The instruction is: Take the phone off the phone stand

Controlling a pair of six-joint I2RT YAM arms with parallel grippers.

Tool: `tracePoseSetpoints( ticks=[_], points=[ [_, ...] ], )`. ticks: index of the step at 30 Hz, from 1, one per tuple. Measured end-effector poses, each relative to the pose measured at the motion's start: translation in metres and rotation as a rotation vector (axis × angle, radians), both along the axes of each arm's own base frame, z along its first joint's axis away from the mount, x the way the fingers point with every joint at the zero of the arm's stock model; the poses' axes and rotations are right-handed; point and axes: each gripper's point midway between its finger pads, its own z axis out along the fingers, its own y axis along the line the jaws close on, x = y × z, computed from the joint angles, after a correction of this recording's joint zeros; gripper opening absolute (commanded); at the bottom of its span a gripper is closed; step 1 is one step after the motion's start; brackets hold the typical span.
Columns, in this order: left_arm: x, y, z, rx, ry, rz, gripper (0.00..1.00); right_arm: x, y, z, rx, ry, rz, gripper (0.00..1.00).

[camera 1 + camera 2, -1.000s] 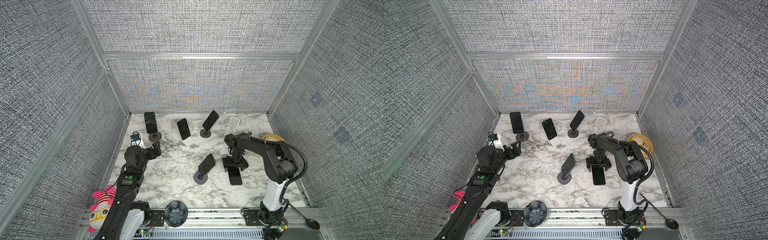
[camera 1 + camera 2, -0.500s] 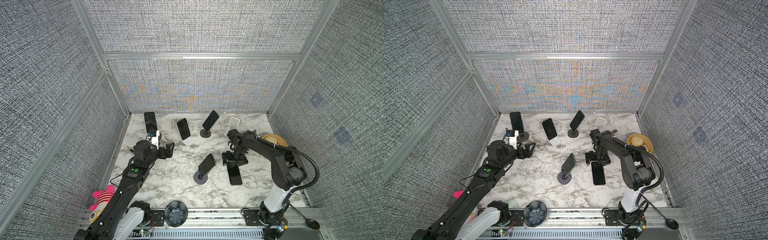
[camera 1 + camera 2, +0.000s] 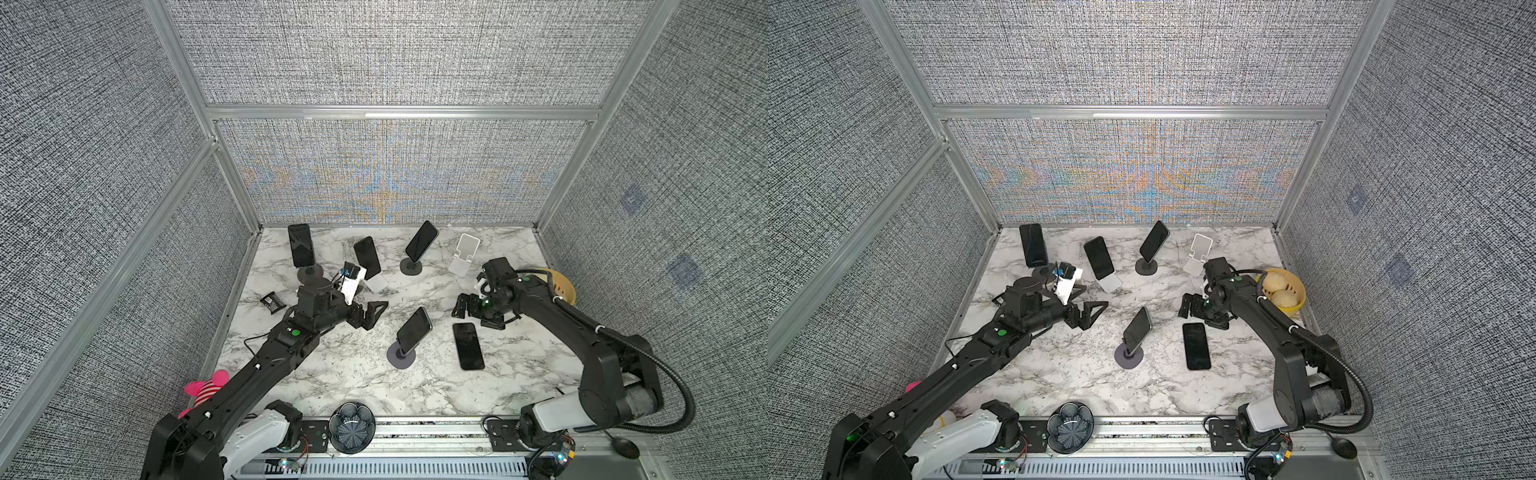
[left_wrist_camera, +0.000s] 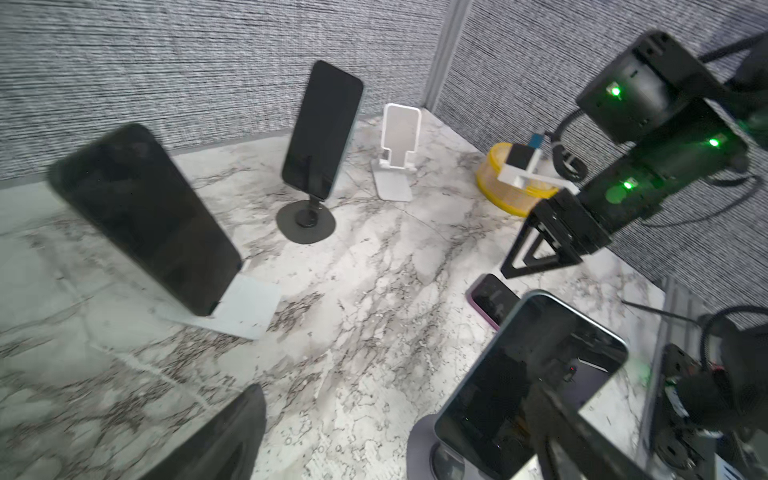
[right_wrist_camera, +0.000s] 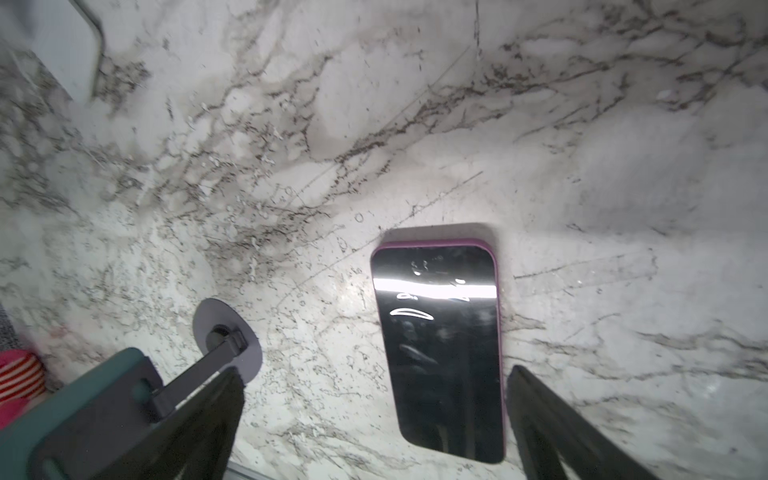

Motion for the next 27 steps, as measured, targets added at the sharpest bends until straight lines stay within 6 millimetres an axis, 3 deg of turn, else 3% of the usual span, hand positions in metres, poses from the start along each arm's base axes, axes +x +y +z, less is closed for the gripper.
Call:
tracePoseSetpoints(
  ticks=[5,9,13,21,27],
  points=[
    [-0.036,-0.018,-0.007,-0.045,-0.009,-0.218,0.98,0.011,-0.003,0.008,0.028,-0.060,-0.033,0.99],
    [-0.055,-0.027,-0.005,-0.066,-0.028,-0.339,0.99,0.008,-0.007,-0.003,0.033,-0.046,-0.055,0.98],
    [-0.060,-0.043,0.001,-0.045,-0.060,-0.407,0.99,0.010,-0.005,-0.006,0.041,-0.050,-0.053,0.98],
    [-0.062,-0.068,-0.025,0.066,-0.065,-0.461,0.99,0.012,-0.004,-0.008,0.049,-0.059,-0.050,0.97],
    [-0.057,-0.075,-0.037,0.089,-0.064,-0.467,0.99,0.011,-0.003,-0.010,0.056,-0.051,-0.044,0.97]
  ],
)
